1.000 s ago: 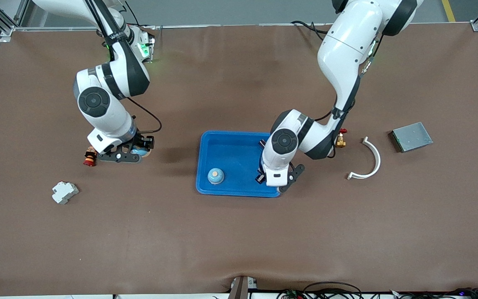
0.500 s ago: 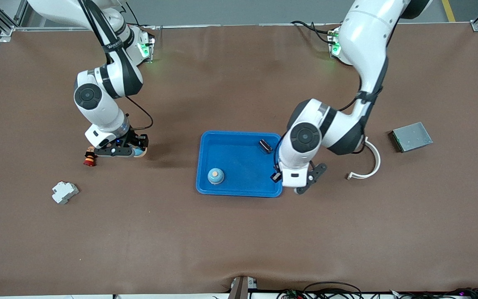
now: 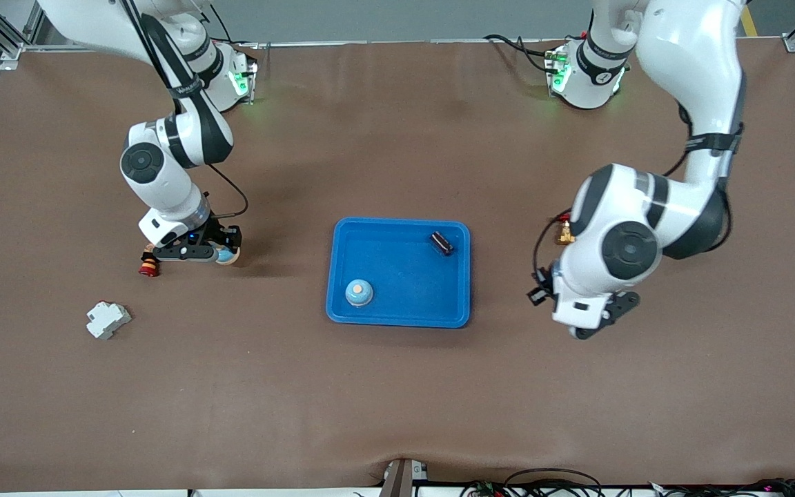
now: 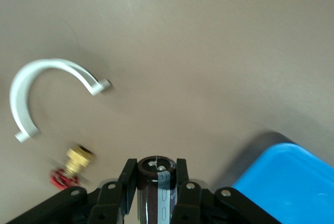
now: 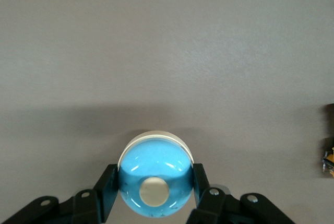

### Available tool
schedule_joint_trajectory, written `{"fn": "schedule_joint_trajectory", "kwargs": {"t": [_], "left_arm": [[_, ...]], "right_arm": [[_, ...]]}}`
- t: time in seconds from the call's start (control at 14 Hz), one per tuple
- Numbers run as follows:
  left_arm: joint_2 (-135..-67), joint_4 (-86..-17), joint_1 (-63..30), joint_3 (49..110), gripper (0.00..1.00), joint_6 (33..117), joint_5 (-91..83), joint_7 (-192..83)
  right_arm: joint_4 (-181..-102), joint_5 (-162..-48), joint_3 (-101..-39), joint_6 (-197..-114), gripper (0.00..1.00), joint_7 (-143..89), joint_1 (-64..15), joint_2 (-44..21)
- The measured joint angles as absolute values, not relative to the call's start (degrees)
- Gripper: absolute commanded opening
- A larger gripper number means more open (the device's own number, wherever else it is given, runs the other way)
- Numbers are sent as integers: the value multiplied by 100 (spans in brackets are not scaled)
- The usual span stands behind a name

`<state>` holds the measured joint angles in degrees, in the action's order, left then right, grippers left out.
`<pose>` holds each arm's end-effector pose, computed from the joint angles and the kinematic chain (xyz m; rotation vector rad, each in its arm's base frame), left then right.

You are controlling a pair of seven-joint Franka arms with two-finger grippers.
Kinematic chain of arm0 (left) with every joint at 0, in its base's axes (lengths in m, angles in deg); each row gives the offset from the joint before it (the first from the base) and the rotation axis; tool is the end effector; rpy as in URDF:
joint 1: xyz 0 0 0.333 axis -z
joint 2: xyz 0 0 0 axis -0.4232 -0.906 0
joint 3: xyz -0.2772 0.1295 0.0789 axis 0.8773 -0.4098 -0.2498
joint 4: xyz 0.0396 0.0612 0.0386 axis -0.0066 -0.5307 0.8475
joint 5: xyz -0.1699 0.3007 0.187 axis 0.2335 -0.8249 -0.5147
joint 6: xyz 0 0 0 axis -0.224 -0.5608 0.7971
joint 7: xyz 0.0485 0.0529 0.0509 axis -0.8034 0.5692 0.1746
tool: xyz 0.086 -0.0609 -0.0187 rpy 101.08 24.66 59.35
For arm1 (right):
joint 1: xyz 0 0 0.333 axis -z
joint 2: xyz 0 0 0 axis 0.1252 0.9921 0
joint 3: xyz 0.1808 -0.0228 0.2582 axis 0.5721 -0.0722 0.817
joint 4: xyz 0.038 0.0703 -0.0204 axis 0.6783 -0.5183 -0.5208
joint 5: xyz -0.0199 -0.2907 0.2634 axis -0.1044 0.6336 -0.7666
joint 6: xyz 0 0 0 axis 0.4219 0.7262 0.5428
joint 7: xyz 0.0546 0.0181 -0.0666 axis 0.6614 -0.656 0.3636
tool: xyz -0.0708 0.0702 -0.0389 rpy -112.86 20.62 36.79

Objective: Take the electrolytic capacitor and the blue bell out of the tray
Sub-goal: 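Set the bell near the red buttons while the left gripper places the capacitor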

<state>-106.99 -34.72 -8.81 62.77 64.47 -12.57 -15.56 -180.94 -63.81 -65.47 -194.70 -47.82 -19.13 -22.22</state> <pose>0.6594 -0.2102 0.3609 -2.9912 -0.7417 0.1975 0.4944 0.0990 0.2252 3.1170 -0.0212 0.1060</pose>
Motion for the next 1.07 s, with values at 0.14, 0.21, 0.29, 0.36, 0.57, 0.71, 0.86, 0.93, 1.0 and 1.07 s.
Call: {"fn": "schedule_joint_trajectory", "kwargs": {"t": [0.14,0.21,0.29,0.36,0.57,0.71,0.86,0.93,1.0,1.07], "left_arm": [[-10667,-3514,-1231,6274,0,6389,-1257,-2347],[-10650,-3564,-1381,6273,0,6382,-1257,-2733],[-10634,-3622,-1499,6273,0,6381,-1257,-3104],[-10624,-3677,-1598,6273,0,6381,-1264,-3456],[-10608,-3856,-1732,6275,0,6434,-1582,-4028],[-10603,-4100,-1754,6277,0,6739,-1696,-4121],[-10603,-4469,-1752,6295,0,7214,-1716,-4135],[-10604,-4657,-1746,6307,0,7440,-1717,-4136],[-10605,-4822,-1738,6317,0,7596,-1717,-4136],[-10606,-4948,-1729,6322,0,7674,-1717,-4136]], "right_arm": [[-18093,-6381,-6547,-19588,0,-4707,-1848,-2057],[-18093,-6381,-6546,-19630,0,-4703,-1845,-1997],[-18093,-6381,-6543,-19681,0,-4703,-1845,-1943],[-18093,-6381,-6542,-19728,0,-4703,-1845,-1895],[-18092,-6381,-6542,-19899,0,-4703,-1844,-1762],[-18088,-6382,-6542,-19904,99,-4703,-1840,-1763],[-18071,-6382,-6542,-19926,100,-4706,-1820,-1742],[-18058,-6382,-6542,-19939,100,-4705,-1806,-1712],[-18039,-6382,-6541,-19945,100,-4704,-1803,-1688],[-18002,-6382,-6527,-19935,100,-4703,-1804,-1682]]}}
